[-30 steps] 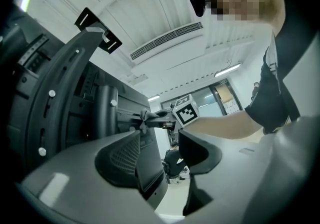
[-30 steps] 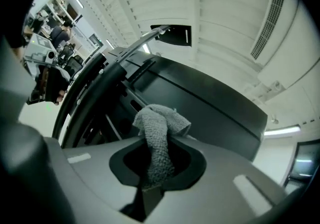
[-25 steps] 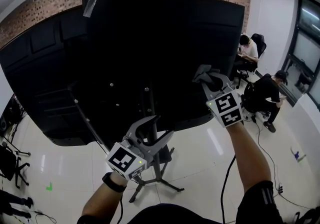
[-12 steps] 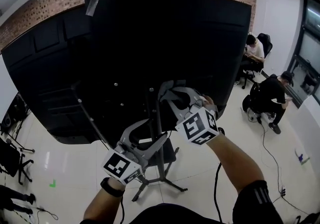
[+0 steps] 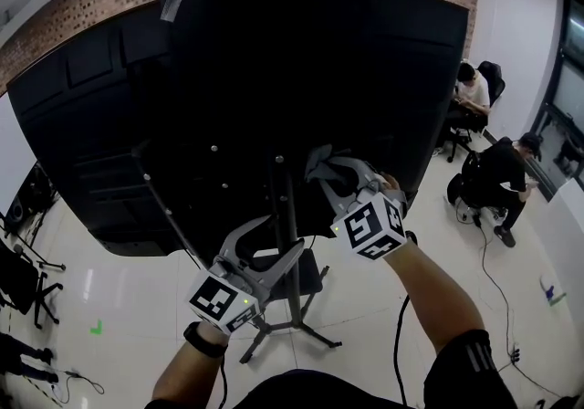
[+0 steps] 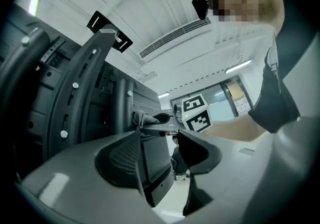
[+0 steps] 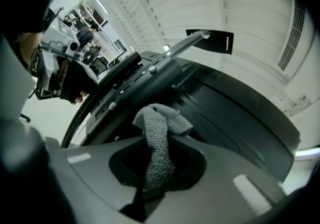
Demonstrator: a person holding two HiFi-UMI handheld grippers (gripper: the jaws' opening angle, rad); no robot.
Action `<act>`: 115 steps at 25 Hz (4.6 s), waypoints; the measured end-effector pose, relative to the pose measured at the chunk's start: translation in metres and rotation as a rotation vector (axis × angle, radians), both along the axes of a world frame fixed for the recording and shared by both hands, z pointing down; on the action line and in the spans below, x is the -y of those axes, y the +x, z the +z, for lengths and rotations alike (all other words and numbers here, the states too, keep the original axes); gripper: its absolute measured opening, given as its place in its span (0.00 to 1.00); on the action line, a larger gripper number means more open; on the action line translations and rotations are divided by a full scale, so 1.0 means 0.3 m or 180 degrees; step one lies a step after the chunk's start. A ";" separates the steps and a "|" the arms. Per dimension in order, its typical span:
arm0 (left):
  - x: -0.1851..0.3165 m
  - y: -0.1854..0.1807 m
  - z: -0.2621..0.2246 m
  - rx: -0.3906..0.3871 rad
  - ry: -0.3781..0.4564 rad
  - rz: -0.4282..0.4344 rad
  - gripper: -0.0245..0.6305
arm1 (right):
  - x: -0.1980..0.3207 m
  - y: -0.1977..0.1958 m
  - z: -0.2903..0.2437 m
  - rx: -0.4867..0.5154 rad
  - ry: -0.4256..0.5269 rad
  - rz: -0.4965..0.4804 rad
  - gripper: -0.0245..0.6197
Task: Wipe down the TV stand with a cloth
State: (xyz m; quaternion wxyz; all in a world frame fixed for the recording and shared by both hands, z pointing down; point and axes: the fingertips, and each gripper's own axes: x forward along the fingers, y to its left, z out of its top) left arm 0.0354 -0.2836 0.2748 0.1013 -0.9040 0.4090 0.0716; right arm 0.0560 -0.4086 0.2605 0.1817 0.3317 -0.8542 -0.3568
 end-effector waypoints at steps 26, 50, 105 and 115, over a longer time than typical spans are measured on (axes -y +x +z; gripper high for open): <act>-0.121 0.035 -0.013 0.0005 0.0071 -0.0075 0.43 | -0.102 0.239 -0.141 0.0321 0.0151 0.0175 0.10; -0.470 -1.034 -0.082 0.0012 0.0246 -0.0932 0.43 | -0.654 -1.141 -0.246 -0.0644 0.0878 -0.0772 0.10; -0.391 -1.065 -0.029 -0.0127 0.0129 -0.0444 0.43 | -0.610 -1.182 -0.179 -0.1397 0.0685 -0.0210 0.10; -0.373 -0.952 -0.094 -0.0042 0.0205 -0.0403 0.43 | -0.547 -0.928 -0.331 -0.0845 0.0845 -0.0165 0.11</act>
